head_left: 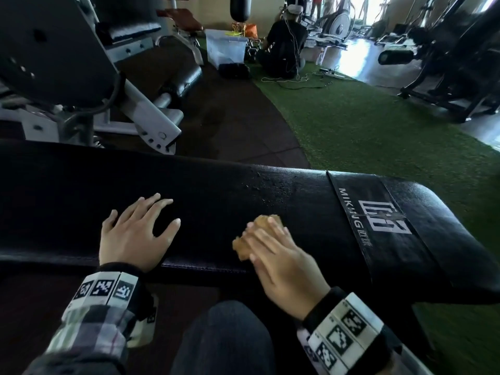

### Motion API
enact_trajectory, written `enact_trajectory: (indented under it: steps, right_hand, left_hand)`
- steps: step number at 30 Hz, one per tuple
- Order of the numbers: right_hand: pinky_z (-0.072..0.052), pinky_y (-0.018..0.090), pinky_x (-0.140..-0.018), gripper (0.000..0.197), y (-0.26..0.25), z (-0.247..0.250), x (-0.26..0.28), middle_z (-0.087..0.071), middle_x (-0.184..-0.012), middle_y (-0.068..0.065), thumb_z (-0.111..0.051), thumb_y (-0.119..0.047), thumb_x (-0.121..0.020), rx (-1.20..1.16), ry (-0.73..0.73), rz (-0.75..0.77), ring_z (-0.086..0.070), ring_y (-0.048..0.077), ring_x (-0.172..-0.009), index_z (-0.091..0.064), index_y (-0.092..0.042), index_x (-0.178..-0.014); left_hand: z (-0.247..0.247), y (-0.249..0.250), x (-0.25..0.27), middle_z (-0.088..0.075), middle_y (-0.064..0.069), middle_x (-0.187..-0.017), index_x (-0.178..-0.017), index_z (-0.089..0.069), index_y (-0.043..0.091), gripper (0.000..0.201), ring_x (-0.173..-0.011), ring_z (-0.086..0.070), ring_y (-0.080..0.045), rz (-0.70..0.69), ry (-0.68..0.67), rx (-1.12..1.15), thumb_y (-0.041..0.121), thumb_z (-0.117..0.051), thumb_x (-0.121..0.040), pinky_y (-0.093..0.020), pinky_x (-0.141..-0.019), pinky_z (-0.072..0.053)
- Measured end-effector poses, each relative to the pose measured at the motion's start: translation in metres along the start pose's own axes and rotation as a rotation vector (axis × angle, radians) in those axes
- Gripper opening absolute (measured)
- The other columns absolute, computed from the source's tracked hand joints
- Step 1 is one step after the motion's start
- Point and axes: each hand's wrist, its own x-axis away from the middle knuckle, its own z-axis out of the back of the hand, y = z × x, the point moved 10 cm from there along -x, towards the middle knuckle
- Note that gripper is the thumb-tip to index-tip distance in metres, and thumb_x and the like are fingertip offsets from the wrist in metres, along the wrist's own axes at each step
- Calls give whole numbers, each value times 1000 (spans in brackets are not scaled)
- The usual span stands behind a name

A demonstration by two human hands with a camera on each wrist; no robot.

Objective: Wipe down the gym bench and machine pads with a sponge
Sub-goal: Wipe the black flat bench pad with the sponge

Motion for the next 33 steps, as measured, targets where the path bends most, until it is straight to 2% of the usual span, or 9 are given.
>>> enact_trajectory:
  steps: [3, 6, 12, 15, 19, 23, 26, 30, 33]
  right_hand:
    - [-24, 33, -115, 41, -15, -2, 16, -40, -145, -12, -35, -29, -97, 31, -30, 120, -21, 15, -142, -49, -24, -135]
    - [-31, 34, -111, 44, 1, 2, 33, -34, -148, -15, -34, -31, -96, 88, -84, 159, -22, 13, -142, -43, -27, -139]
    - [-34, 37, -109, 48, 53, 12, 23, -37, -147, -11, -24, -36, -97, 107, -82, -37, -20, 15, -141, -42, -24, -140]
    - [-31, 44, -110, 53, 46, 3, -2, -41, -145, -7, -20, -36, -93, 51, -66, -93, -22, 22, -141, -46, -20, -137]
    - [-20, 42, -113, 50, 6, -12, -10, -36, -148, -6, -23, -34, -95, -11, -100, 25, -17, 24, -142, -43, -19, -139]
    - [-23, 37, -112, 46, -5, -8, 19, -32, -149, -13, -29, -31, -96, 36, -142, 160, -18, 18, -143, -38, -25, -141]
    - [-26, 34, -111, 48, 16, 1, 33, -27, -151, -18, -29, -35, -96, 111, -167, 159, -17, 14, -143, -33, -30, -143]
    - [-20, 32, -116, 61, 54, 2, 17, -14, -153, -20, -4, -50, -92, 92, -257, 7, 2, 10, -144, -22, -31, -147]
    - [-22, 45, -115, 73, 49, -8, -9, -23, -153, -9, 6, -54, -89, 73, -241, -20, -5, 23, -144, -29, -24, -145]
  left_hand:
    - [2, 0, 0, -29, 24, -153, -139, -39, 46, 50, -145, -16, -2, 0, 6, 5, 61, -37, -91, -41, -120, -7]
    - [2, 0, 0, -29, 24, -153, -139, -39, 46, 51, -145, -17, -2, -1, 9, 6, 61, -37, -91, -41, -120, -8]
    - [1, -1, -1, -31, 23, -152, -138, -41, 46, 50, -145, -19, -3, 5, 16, 9, 60, -39, -90, -42, -120, -9]
    - [1, -1, -1, -32, 23, -152, -138, -41, 46, 49, -145, -19, -3, 4, 22, 2, 60, -40, -91, -42, -120, -9]
    - [1, -1, -1, -32, 23, -152, -138, -41, 46, 51, -145, -19, -3, 5, 23, 0, 62, -36, -90, -42, -120, -9]
    - [1, -2, 0, -31, 23, -152, -138, -40, 46, 49, -145, -18, -3, 5, 15, 5, 61, -39, -92, -41, -120, -8]
    - [1, -1, -1, -30, 24, -152, -139, -40, 46, 50, -145, -18, -2, 10, 11, 7, 61, -38, -90, -41, -120, -8]
    - [2, -1, -1, -31, 24, -152, -138, -41, 46, 58, -144, -19, -3, 11, 8, 12, 68, -27, -86, -41, -119, -7]
    - [1, -1, -1, -31, 24, -152, -138, -40, 47, 65, -144, -18, -3, 11, 2, 14, 69, -22, -80, -40, -119, -7]
